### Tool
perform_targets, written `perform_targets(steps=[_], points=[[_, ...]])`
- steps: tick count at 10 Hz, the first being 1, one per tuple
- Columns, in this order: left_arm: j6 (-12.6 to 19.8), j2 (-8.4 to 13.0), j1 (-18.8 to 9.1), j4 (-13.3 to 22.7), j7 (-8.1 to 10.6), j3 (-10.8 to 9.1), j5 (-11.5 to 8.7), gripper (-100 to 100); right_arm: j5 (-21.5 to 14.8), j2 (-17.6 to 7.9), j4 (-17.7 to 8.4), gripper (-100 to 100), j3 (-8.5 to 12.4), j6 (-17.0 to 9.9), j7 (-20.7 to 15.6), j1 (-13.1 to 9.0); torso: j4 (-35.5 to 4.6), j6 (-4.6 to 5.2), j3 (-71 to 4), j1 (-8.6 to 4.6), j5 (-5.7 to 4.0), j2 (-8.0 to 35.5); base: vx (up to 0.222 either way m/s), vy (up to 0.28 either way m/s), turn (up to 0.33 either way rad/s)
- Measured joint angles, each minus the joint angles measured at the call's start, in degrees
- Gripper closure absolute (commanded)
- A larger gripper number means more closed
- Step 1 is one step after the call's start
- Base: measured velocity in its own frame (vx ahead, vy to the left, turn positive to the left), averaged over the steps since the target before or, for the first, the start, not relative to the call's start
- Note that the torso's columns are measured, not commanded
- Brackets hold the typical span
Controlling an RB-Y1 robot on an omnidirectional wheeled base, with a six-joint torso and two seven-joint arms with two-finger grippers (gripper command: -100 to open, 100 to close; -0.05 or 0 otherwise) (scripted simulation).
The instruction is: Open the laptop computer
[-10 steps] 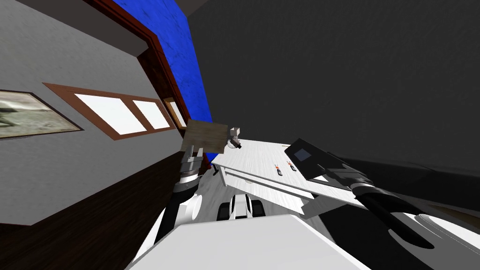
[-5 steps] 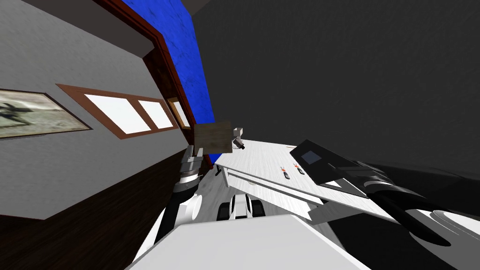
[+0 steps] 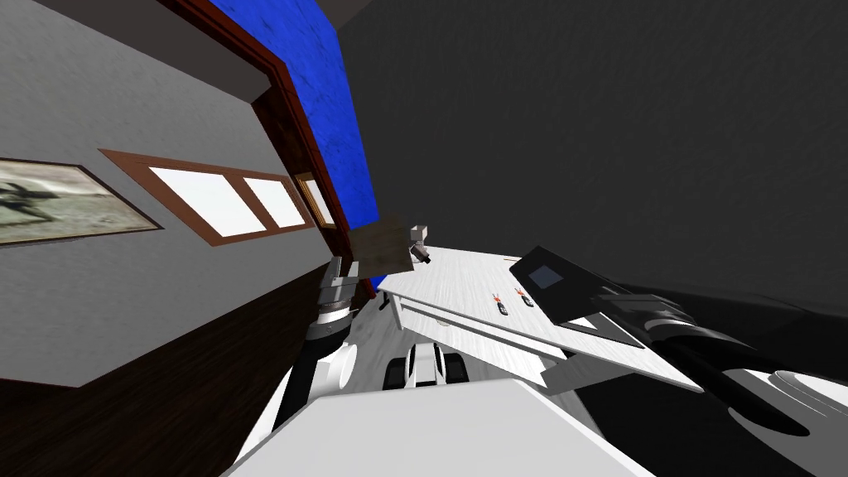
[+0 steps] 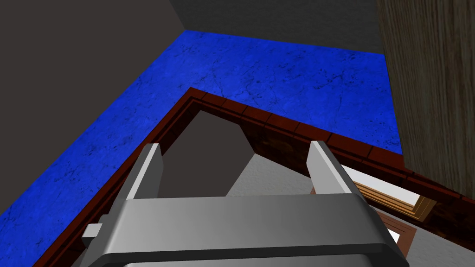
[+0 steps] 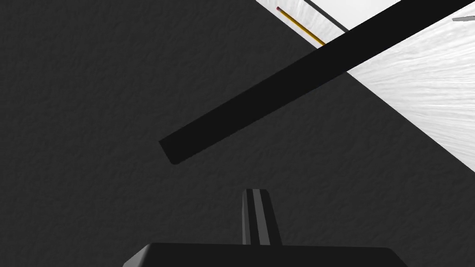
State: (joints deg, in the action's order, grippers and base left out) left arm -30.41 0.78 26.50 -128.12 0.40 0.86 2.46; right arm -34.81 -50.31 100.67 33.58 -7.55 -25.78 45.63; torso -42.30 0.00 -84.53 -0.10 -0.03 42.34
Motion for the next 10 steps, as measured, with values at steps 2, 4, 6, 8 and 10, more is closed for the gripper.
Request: perform_targets(steps=[2,4,6,8,10], points=[[0.0,0.0,0.0,0.0,0.0,0.0,0.0,0,2.4,-1.1,-0.5,100,0.0,0.6,2.0,0.6,0.0,-0.01,-0.1,0.17,0.05,-0.1,-0.026,-0.06,-0.003],[0.0,0.0,0.0,0.0,0.0,0.0,0.0,0,4.8,-2.2,-1.2,100,0.0,1.2,4.0,1.0,0.0,-0.01,0.0,0.15,0.05,-0.1,-0.026,-0.054,0.0],[0.0,0.0,0.0,0.0,0.0,0.0,0.0,0,7.1,-3.3,-1.8,100,-0.2,1.9,5.9,1.5,0.0,0.03,-0.1,0.0,0.0,-0.1,-0.014,-0.036,0.001],[0.0,0.0,0.0,0.0,0.0,0.01,0.0,0,6.2,-3.5,-1.2,-100,-0.6,1.5,5.5,1.6,0.0,0.0,-0.1,0.0,0.02,-0.1,-0.026,-0.05,0.056],[0.0,0.0,0.0,0.0,0.0,0.0,0.0,0,4.2,-3.7,0.0,-100,-1.3,0.3,3.7,2.0,0.0,0.07,0.0,0.0,0.02,0.0,-0.028,-0.05,0.022]])
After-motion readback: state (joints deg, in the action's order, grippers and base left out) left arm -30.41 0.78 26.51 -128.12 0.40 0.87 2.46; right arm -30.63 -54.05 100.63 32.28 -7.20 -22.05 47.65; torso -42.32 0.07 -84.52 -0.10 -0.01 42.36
